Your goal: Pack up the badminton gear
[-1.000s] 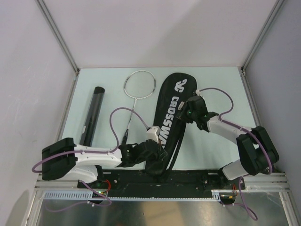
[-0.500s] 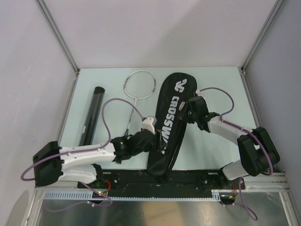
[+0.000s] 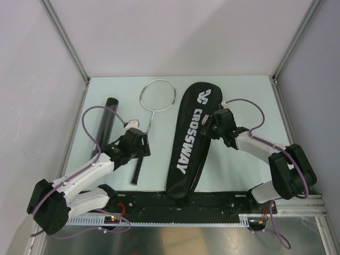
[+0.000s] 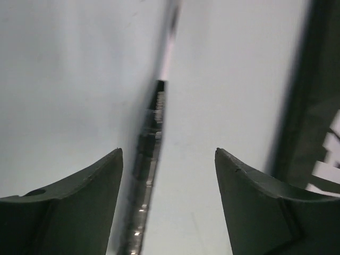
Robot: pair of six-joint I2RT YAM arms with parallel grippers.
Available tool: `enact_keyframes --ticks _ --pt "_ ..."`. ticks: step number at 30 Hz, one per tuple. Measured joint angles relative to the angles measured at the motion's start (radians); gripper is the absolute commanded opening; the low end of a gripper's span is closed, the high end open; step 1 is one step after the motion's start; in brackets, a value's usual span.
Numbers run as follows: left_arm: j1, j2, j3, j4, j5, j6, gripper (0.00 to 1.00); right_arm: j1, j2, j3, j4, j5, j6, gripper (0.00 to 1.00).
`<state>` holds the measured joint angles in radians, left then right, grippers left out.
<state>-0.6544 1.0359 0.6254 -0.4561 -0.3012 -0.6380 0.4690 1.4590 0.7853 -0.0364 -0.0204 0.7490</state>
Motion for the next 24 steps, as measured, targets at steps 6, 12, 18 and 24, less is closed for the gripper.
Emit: enact_keyframes --ticks 6,12,18,24 --pt "0.077 0.072 -0.037 -0.043 0.027 0.047 0.77 0.000 -0.011 -0.018 0.024 -0.009 0.006 0.00" --pt "0.102 0.180 -0.037 -0.039 0.048 0.063 0.78 0.000 -0.012 -0.037 0.043 -0.018 0.010 0.00" --pt "0.118 0.254 -0.031 -0.008 0.071 0.070 0.73 0.003 -0.012 -0.039 0.059 -0.027 0.010 0.00" --pt "0.119 0.278 -0.022 0.036 0.069 0.083 0.46 0.006 -0.012 -0.051 0.079 -0.039 0.010 0.00"
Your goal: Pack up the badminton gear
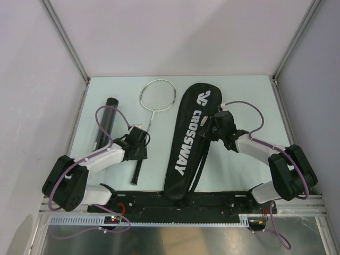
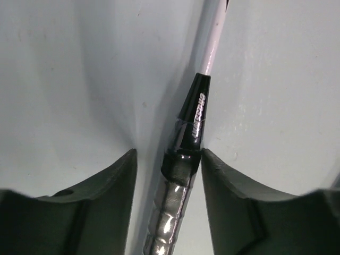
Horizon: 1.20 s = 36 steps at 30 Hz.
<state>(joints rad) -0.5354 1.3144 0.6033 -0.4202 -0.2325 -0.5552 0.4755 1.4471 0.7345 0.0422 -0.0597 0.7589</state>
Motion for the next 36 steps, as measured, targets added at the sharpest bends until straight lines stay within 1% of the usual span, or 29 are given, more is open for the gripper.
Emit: enact_keyframes --ticks 1,6,7,8,12,15,18,20,22,24,26,27,30,36 --pt "0.001 0.002 0.000 0.006 0.000 0.003 0.39 0.001 0.000 -0.002 0.001 -0.002 0.000 0.00" --pt "0.002 0.000 -0.003 0.034 0.034 0.012 0.09 0.006 0.000 -0.007 0.014 -0.006 0.005 0.00" --pt "0.001 -0.001 -0.004 0.037 0.039 0.007 0.05 0.007 0.000 -0.007 0.016 -0.008 0.008 0.00" --pt "0.000 -0.007 -0.007 0.038 0.046 0.000 0.02 0.008 0.000 -0.008 0.017 -0.009 0.010 0.00" --pt "-0.012 -0.057 -0.028 0.024 0.088 -0.010 0.00 0.009 0.000 -0.008 0.022 -0.012 0.023 0.00" --pt "-0.038 -0.134 -0.031 -0.001 0.113 -0.026 0.00 0.010 0.001 -0.010 0.034 -0.017 0.037 0.01" --pt "-0.070 -0.222 -0.029 -0.020 0.121 -0.048 0.00 0.011 0.019 -0.010 0.064 -0.033 0.051 0.06" --pt "-0.094 -0.270 -0.023 -0.038 0.120 -0.061 0.00 0.011 0.048 -0.009 0.085 -0.047 0.054 0.17" --pt "-0.125 -0.319 -0.012 -0.053 0.116 -0.075 0.00 0.008 0.080 -0.008 0.091 -0.065 0.058 0.33" --pt "-0.158 -0.354 0.005 -0.061 0.106 -0.087 0.00 0.001 0.095 -0.007 0.081 -0.083 0.061 0.48" --pt "-0.186 -0.375 0.023 -0.061 0.100 -0.102 0.00 -0.008 0.088 -0.002 0.051 -0.093 0.053 0.59" --pt "-0.198 -0.380 0.030 -0.061 0.095 -0.109 0.00 -0.011 0.085 -0.001 0.043 -0.092 0.057 0.63" --pt "-0.246 -0.379 0.052 -0.061 0.077 -0.129 0.00 -0.023 0.025 0.002 -0.040 -0.084 0.056 0.68" --pt "-0.321 -0.338 0.097 -0.061 0.058 -0.146 0.00 -0.021 -0.171 0.001 -0.136 -0.067 0.069 0.72"
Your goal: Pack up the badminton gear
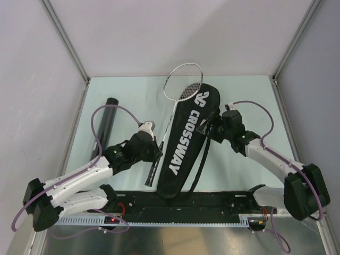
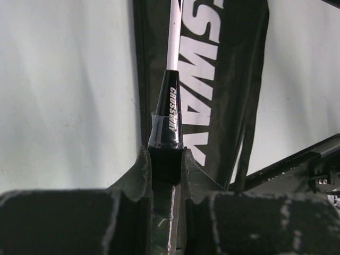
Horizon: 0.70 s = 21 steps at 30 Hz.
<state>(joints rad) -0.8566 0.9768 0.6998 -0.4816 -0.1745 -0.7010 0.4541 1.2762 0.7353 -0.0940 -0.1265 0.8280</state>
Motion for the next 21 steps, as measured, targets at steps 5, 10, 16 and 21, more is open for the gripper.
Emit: enact_keyframes --ticks 5,10,16,21 --pt "-0.034 0.035 0.056 0.005 -0.011 -0.008 0.00 0.048 -0.092 -0.002 -0.003 0.013 0.037 0.71" --pt "-0.077 0.073 0.115 0.025 -0.015 -0.008 0.00 0.122 -0.101 -0.013 0.093 -0.008 0.076 0.70" --pt "-0.119 0.090 0.144 0.060 -0.017 -0.006 0.00 0.180 -0.042 -0.017 0.231 -0.092 0.114 0.66" --pt "-0.125 0.095 0.146 0.092 -0.031 0.002 0.00 0.238 -0.016 -0.025 0.286 -0.143 0.131 0.52"
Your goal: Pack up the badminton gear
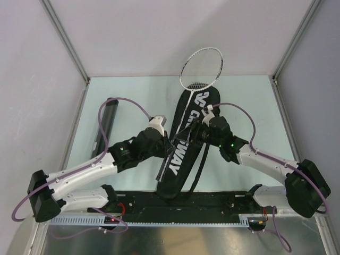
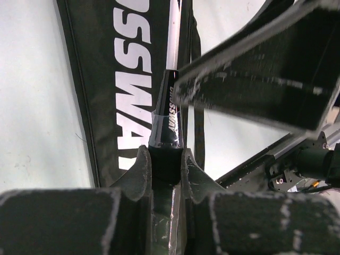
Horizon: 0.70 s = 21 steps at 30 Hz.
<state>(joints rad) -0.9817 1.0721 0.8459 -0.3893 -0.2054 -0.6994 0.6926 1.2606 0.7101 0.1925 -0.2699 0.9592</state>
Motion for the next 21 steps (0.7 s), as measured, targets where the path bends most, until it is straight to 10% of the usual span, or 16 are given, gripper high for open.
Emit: enact_keyframes --ticks 6,9,21 --pt "-0.004 0.023 0.005 0.030 0.000 0.004 0.00 0.037 0.000 -0.026 0.069 -0.032 0.019 0.37" --pt "-0.005 0.023 0.005 0.042 0.004 0.003 0.04 0.036 0.000 -0.028 0.085 -0.032 0.026 0.14" --pt "-0.008 -0.054 -0.042 0.105 0.018 0.019 0.72 -0.056 -0.051 -0.121 0.173 -0.076 0.078 0.00"
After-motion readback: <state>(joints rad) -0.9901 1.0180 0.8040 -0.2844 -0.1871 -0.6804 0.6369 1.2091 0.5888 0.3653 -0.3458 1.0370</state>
